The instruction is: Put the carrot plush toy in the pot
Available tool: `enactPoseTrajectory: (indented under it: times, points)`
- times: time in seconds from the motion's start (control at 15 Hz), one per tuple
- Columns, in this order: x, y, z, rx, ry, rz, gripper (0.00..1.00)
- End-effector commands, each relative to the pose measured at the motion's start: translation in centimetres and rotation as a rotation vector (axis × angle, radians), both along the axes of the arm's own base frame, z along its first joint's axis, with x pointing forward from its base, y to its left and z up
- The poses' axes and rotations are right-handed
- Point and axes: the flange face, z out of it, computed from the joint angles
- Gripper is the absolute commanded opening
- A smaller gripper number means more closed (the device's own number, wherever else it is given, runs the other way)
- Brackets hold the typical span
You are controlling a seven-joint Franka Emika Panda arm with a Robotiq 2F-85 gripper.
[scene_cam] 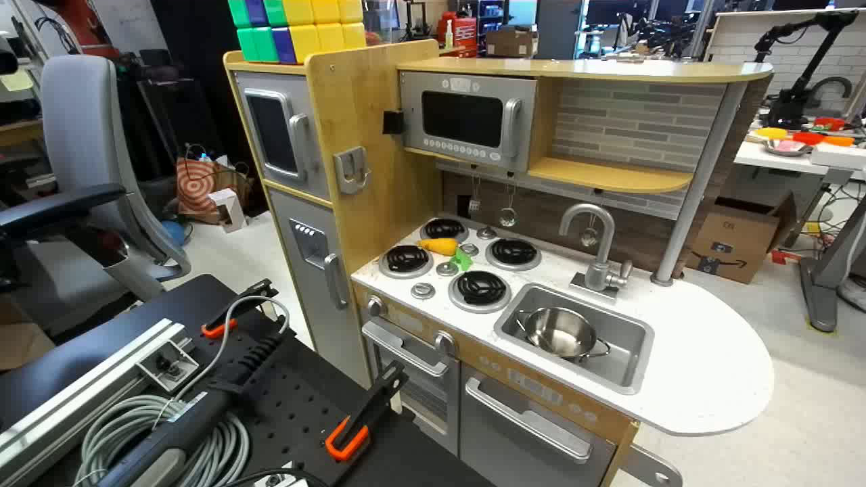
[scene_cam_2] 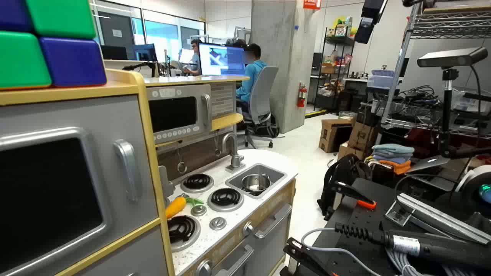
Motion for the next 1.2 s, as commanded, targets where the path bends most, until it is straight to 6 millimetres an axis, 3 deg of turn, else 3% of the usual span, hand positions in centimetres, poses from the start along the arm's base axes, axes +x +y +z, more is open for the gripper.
enactPoseTrajectory:
  times: [0.0, 0.2, 0.47, 0.8, 0.93, 1.0, 1.13]
  points:
    - [0.0, 0.0, 0.1, 0.000, 0.001, 0.000, 1.00]
    - [2.4, 1.3, -2.3, -0.012, -0.099, -0.020, 1.00]
    - [7.6, 3.1, -7.8, 0.058, -0.185, -0.144, 1.00]
    - [12.3, 7.0, -13.7, 0.030, -0.234, -0.063, 1.00]
    - [11.8, 7.9, -14.1, 0.059, -0.110, -0.029, 1.00]
    - [11.2, 7.2, -14.6, 0.035, -0.165, -0.054, 1.00]
    - [11.6, 7.9, -15.0, 0.044, -0.121, -0.043, 1.00]
